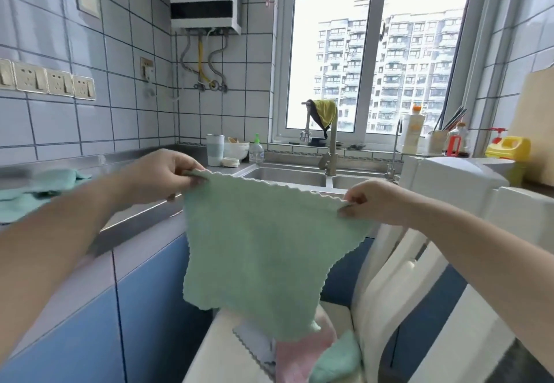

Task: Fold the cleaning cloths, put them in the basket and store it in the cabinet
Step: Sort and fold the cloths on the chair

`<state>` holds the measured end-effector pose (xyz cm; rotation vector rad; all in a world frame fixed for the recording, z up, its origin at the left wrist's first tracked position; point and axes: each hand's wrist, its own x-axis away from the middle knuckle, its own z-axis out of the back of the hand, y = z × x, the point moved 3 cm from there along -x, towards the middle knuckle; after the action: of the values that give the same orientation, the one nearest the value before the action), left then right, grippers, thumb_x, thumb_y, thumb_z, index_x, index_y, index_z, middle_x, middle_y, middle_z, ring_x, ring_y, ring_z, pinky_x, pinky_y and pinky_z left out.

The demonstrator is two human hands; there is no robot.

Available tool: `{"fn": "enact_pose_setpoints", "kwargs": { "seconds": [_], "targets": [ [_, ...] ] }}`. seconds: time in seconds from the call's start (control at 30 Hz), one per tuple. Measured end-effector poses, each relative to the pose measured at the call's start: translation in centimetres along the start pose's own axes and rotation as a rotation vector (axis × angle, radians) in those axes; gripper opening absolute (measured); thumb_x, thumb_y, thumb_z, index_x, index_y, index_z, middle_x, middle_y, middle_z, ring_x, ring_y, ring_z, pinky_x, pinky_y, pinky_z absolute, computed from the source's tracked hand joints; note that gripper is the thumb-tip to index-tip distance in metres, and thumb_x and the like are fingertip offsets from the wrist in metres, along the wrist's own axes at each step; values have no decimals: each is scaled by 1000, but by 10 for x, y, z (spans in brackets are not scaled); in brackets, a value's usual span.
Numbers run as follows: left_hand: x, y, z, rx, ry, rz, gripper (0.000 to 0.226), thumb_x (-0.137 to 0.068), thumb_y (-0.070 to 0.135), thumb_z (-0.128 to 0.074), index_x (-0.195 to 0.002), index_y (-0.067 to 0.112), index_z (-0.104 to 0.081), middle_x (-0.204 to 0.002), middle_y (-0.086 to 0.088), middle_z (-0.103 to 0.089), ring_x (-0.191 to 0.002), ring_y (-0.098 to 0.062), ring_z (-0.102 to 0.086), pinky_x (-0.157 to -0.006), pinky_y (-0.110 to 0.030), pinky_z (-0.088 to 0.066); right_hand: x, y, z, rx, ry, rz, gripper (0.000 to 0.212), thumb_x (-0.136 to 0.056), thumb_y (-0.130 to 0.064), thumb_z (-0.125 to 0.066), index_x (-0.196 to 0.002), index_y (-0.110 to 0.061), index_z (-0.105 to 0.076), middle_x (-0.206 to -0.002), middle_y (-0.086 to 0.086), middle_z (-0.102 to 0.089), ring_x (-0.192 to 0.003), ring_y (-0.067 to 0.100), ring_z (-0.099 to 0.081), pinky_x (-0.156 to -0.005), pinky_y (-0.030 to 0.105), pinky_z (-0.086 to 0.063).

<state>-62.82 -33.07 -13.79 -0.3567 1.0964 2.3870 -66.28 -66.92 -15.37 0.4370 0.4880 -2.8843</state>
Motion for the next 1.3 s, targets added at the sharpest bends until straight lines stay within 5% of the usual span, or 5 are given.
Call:
{"fn": "enact_pose_setpoints", "kwargs": {
  "seconds": [0.23,0.53,0.7,0.9,1.3],
  "targets": [
    [-15,-30,0,68,-58,179,10,-88,20,-64,-94,14,-70,-63,8,-52,-53,-1,-46,-48,-15,-41,-30,20,-12,-305,31,-110,12,-83,-18,-70,-73,-16,-66,-66,-1,-53,-60,10,-44,-50,12,-36],
    [16,-119,-77,282,268,242,8,-91,15,-59,-89,12,-65,-87,-8,-65,-80,-19,-61,-62,-19,-58,-17,61,-130,-1064,179,-275,26,-89,-25,-62,-104,-4,-65,-92,7,-67,-87,22,-62,-83,40,-52],
    [57,-122,-92,281,217,211,13,-94,12,-53,-90,19,-64,-71,17,-67,-68,4,-60,-62,-9,-51,20,50,-169,-1316,167,-270,17,-96,-22,-50,-100,-12,-63,-79,-2,-68,-68,10,-65,-59,24,-54],
    [149,-181,-143,137,123,416,11,-95,16,-52,-91,14,-62,-79,-12,-62,-67,-6,-56,-67,-26,-50,94,53,-281,-1235,34,-481,20,-97,-27,-47,-91,-17,-64,-80,2,-59,-73,16,-55,-62,36,-45],
    [252,-259,-230,-51,-180,607,15,-95,28,-49,-84,22,-57,-74,1,-60,-68,-15,-54,-62,-28,-40,168,67,-380,-816,-240,-616,23,-99,-27,-42,-80,-19,-53,-74,-5,-51,-73,12,-48,-61,26,-34]
  ]
}}
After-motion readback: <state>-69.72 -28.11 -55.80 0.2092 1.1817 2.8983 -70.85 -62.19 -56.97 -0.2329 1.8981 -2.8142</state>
